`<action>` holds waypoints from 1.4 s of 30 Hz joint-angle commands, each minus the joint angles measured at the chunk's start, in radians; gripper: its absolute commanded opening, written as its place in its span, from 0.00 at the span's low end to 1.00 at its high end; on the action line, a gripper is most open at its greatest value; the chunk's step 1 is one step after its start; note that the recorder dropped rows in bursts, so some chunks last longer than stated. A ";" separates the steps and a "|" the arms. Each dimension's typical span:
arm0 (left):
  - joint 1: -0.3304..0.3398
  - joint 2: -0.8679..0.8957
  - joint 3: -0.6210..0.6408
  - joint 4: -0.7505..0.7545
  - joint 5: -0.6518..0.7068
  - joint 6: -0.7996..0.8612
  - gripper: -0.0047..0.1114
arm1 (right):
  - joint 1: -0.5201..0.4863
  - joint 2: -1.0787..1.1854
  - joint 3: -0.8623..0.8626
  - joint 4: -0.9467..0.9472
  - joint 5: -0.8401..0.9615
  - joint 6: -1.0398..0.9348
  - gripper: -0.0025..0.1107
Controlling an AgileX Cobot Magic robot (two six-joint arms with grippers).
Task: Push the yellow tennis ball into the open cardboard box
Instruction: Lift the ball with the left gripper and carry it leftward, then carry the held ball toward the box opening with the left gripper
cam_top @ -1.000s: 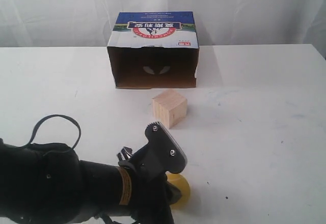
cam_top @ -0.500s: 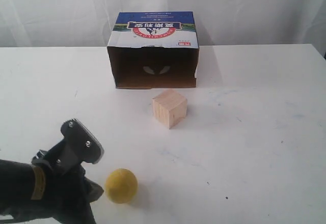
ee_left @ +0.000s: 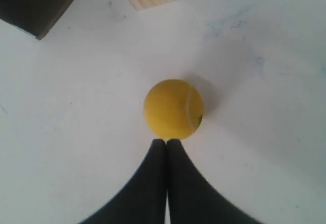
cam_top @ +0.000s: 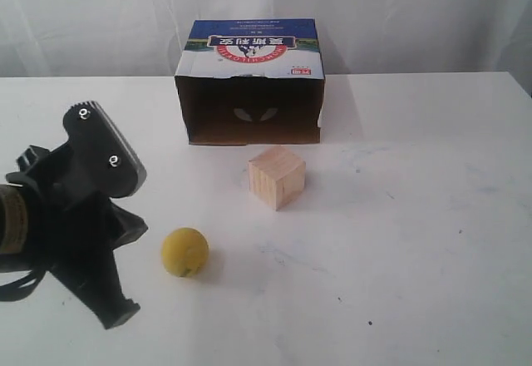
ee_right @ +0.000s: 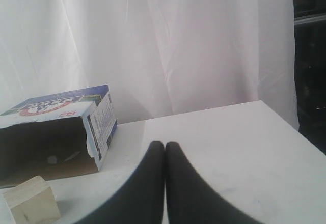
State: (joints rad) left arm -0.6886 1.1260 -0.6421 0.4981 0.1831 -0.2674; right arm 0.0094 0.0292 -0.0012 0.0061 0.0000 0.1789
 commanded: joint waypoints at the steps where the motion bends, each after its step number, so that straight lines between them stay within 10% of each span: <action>1: 0.092 0.131 0.002 0.029 -0.200 0.054 0.04 | 0.000 -0.005 0.001 0.001 -0.006 0.005 0.02; 11: 0.361 0.640 -0.189 0.094 -0.588 0.141 0.04 | 0.000 -0.005 0.001 0.001 -0.006 0.005 0.02; 42: 0.338 0.623 -0.199 0.182 -0.475 -0.002 0.04 | 0.000 -0.005 0.001 0.001 -0.006 0.003 0.02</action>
State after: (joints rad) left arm -0.3469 1.7501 -0.8465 0.6646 -0.3798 -0.2569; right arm 0.0094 0.0292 -0.0012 0.0061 0.0000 0.1789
